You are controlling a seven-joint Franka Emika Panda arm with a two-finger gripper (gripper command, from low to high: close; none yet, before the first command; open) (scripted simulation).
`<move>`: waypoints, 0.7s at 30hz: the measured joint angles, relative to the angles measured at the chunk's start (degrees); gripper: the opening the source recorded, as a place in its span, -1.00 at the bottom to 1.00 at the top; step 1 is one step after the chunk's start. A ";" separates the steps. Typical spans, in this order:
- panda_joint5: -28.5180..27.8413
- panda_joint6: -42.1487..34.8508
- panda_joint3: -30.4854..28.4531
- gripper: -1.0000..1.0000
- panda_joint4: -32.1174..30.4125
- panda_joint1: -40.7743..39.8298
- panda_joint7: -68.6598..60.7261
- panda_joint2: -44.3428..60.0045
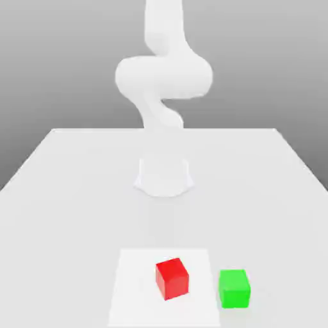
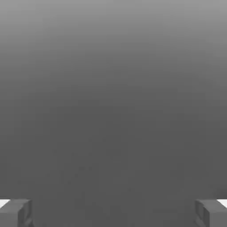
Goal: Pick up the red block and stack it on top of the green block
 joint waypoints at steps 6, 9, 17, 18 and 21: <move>1.97 6.68 -2.62 0.00 -5.62 3.29 -6.60 12.93; 2.86 9.91 -3.40 0.00 -8.35 4.51 -9.75 19.22; 3.26 18.59 -3.97 0.00 -15.64 6.26 -16.73 35.80; 2.88 19.69 -3.94 0.00 -16.55 6.33 -17.29 37.84; 1.07 23.16 -4.07 0.00 -18.98 6.40 -18.30 43.88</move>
